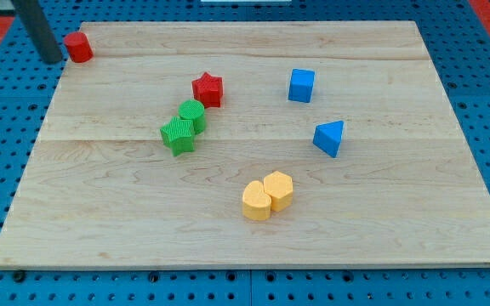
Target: Move the red star towards the left side
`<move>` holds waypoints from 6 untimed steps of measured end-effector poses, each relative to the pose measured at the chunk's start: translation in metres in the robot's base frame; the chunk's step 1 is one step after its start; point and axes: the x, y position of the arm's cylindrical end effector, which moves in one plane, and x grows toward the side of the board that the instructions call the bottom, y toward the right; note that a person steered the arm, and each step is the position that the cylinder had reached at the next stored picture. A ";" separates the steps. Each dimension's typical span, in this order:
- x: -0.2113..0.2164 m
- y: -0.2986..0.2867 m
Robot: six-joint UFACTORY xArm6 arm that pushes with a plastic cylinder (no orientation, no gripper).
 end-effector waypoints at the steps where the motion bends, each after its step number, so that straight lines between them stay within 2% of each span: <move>1: -0.002 0.085; 2: 0.040 0.123; 3: 0.049 0.255; 4: 0.049 0.332; 5: 0.085 0.333; 6: 0.106 0.273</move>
